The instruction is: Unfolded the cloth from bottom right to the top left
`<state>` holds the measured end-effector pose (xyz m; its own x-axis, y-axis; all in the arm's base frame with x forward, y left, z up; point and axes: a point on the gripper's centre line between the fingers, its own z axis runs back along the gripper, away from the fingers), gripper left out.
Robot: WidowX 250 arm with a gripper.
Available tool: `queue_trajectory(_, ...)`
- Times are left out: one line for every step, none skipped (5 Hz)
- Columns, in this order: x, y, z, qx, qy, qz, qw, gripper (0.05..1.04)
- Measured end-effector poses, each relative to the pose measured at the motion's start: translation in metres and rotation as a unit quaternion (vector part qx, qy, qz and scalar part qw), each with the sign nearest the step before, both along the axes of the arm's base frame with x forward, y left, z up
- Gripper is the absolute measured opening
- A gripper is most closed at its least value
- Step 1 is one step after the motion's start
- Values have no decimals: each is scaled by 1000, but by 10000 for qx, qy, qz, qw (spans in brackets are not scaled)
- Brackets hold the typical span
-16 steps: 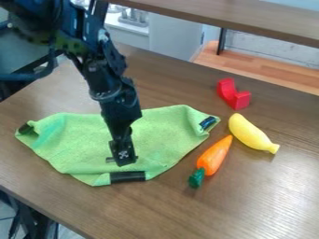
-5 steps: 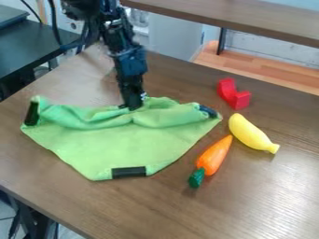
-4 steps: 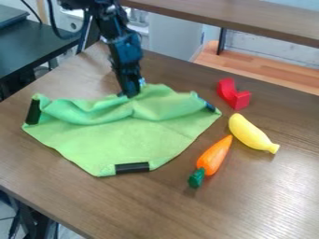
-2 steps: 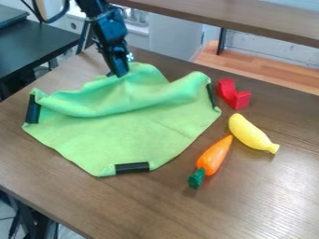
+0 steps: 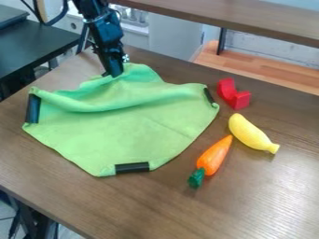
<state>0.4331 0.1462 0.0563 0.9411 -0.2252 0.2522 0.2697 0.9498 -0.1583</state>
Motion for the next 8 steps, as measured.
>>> queue_trajectory(14,5,-4,249,1,46,9997,56)
queue_trajectory(26,3,-7,381,-27,-25,9993,56)
queue_trajectory(34,5,-3,395,-66,3,9992,56)
queue_trajectory(41,9,-4,459,-69,53,9989,56)
queue_trajectory(48,14,9,645,-275,48,9975,56)
queue_trajectory(50,19,3,872,-260,-50,9958,56)
queue_trajectory(55,24,13,1160,-356,-180,9925,71)
queue_trajectory(57,25,-4,1159,-178,-387,9923,211)
